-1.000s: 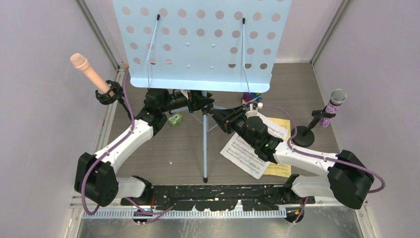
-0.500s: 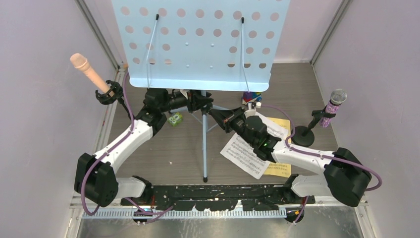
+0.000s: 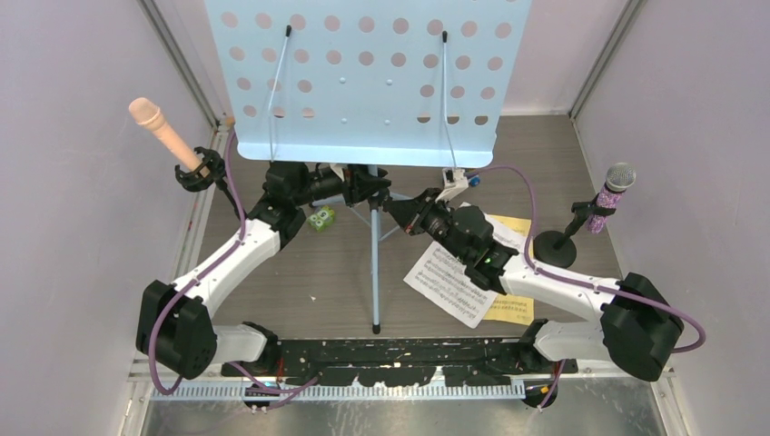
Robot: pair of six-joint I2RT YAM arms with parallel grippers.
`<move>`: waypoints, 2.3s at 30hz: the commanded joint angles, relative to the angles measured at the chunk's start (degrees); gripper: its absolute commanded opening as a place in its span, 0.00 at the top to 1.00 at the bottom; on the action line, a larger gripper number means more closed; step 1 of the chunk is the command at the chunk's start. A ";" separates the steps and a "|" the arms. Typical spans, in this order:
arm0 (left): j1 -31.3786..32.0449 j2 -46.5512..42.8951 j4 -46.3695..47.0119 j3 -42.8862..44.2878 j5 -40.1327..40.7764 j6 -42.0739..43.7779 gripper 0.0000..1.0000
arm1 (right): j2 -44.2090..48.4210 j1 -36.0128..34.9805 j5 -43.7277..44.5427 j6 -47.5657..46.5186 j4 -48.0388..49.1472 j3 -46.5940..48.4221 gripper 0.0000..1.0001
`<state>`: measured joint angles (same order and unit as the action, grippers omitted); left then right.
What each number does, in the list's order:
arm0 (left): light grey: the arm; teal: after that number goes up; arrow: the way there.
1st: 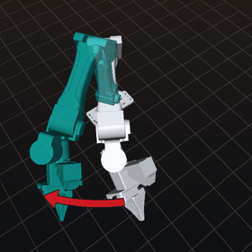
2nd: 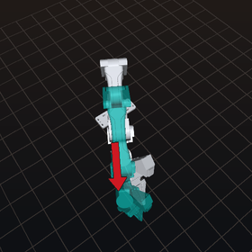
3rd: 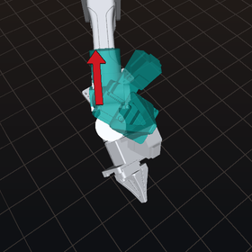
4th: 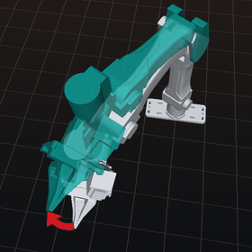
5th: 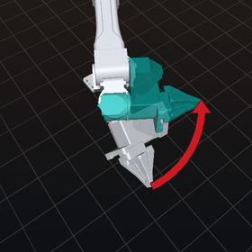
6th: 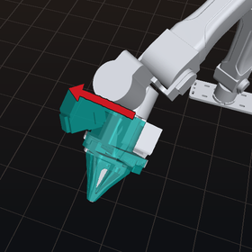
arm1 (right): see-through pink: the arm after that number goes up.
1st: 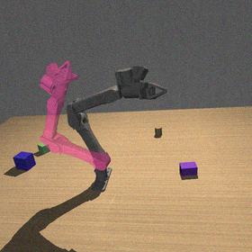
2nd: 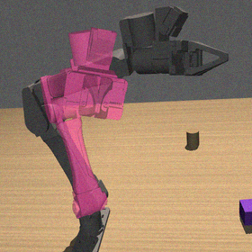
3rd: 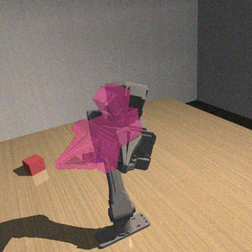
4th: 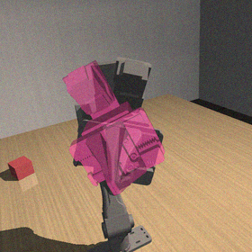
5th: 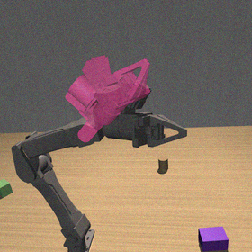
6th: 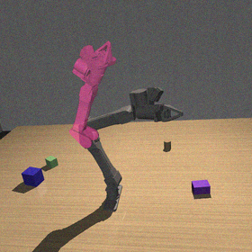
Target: Pack up the instrument practice props
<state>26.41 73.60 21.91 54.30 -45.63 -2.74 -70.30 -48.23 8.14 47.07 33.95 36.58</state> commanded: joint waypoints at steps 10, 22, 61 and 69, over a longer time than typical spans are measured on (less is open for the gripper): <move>1.28 -1.62 1.94 0.60 -5.09 0.37 1.00 | 2.04 -1.12 -24.85 -52.81 8.91 3.01 0.91; 1.36 -1.49 2.26 0.63 -6.07 0.24 1.00 | 4.75 -7.42 -32.15 -100.08 -19.03 8.16 1.00; 1.35 -1.59 1.46 0.53 -4.10 0.85 1.00 | 19.43 -20.28 2.22 -88.08 -22.13 2.50 0.48; 1.29 -1.78 0.90 0.45 -2.50 1.47 1.00 | 23.70 -20.26 21.92 -40.63 -13.80 -3.18 0.38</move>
<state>27.64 72.90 20.10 54.28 -49.43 -2.22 -47.27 -68.55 19.46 -21.85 12.93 34.02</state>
